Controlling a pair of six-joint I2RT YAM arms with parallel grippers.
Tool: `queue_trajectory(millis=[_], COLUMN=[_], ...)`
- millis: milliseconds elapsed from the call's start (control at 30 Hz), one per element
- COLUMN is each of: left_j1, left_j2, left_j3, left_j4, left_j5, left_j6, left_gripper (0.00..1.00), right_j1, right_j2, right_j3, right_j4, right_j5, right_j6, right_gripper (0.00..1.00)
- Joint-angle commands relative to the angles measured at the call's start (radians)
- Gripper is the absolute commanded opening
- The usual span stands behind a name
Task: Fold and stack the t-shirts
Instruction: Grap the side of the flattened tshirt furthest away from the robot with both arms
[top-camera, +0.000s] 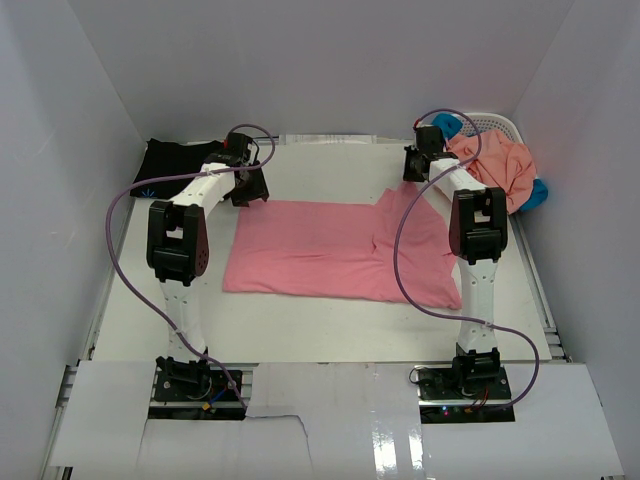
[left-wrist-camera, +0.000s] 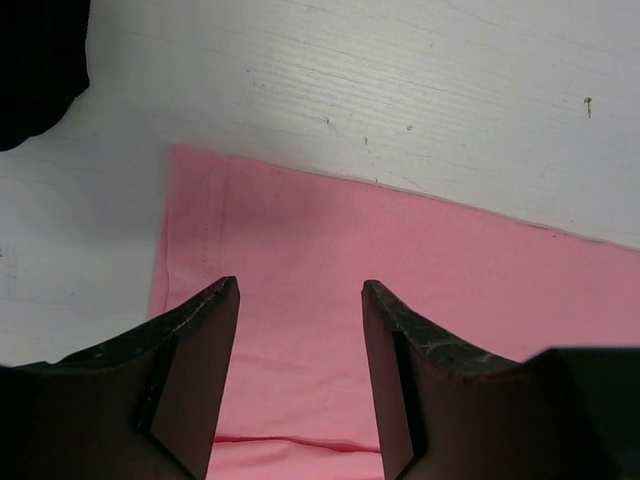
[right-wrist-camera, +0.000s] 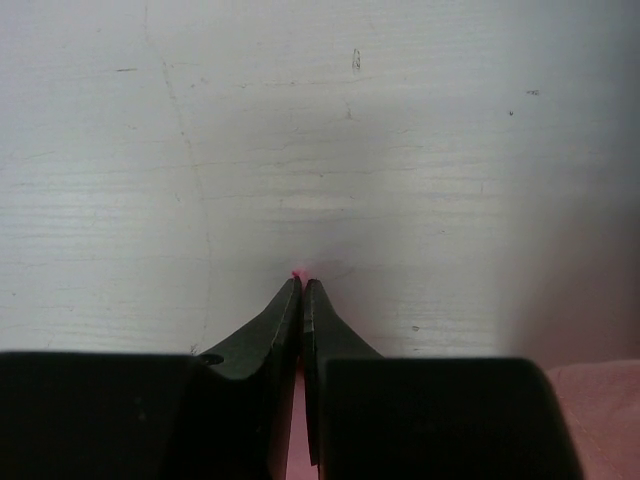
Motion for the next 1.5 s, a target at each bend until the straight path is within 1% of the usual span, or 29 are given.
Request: queue_trajectory(millis=[0, 133, 233, 300, 567, 767, 867, 1067, 1167, 1333, 1467], left_j1=[0.005, 0.005, 0.007, 0.008, 0.025, 0.051, 0.059, 0.067, 0.067, 0.067, 0.068], left_j2=[-0.023, 0.011, 0.056, 0.069, 0.076, 0.086, 0.097, 0.135, 0.157, 0.200, 0.201], left_j3=[0.012, 0.050, 0.108, 0.128, 0.145, 0.157, 0.165, 0.187, 0.223, 0.262, 0.257], left_j4=[-0.015, -0.015, -0.033, -0.036, -0.047, -0.050, -0.055, -0.058, -0.069, -0.088, -0.096], left_j5=[0.012, -0.033, -0.056, -0.068, -0.114, -0.098, -0.093, -0.075, -0.049, -0.035, -0.033], left_j6=[0.007, 0.016, 0.019, 0.013, 0.004, -0.002, -0.004, -0.005, 0.009, 0.018, 0.024], left_gripper=[0.63, 0.63, 0.60, 0.59, 0.59, 0.59, 0.57, 0.57, 0.53, 0.51, 0.39], right_j1=[-0.010, -0.010, -0.010, -0.012, -0.016, -0.018, -0.019, -0.024, -0.027, -0.036, -0.042], right_j2=[-0.049, -0.065, -0.069, -0.068, -0.074, -0.075, -0.075, -0.077, -0.085, -0.098, -0.103], right_j3=[0.039, 0.030, 0.027, 0.028, 0.024, 0.022, 0.021, 0.016, 0.010, 0.007, 0.007], right_j4=[-0.001, 0.000, 0.003, 0.000, 0.003, 0.002, 0.002, 0.000, 0.002, 0.002, 0.002], right_j5=[0.017, 0.016, 0.019, 0.022, 0.014, 0.011, 0.008, 0.007, 0.011, 0.010, 0.008], right_j6=[-0.002, -0.008, -0.015, -0.017, -0.020, -0.022, -0.022, -0.022, -0.022, -0.022, -0.016], right_gripper=[0.08, 0.08, 0.08, 0.08, 0.08, 0.08, 0.08, 0.08, 0.08, 0.08, 0.08])
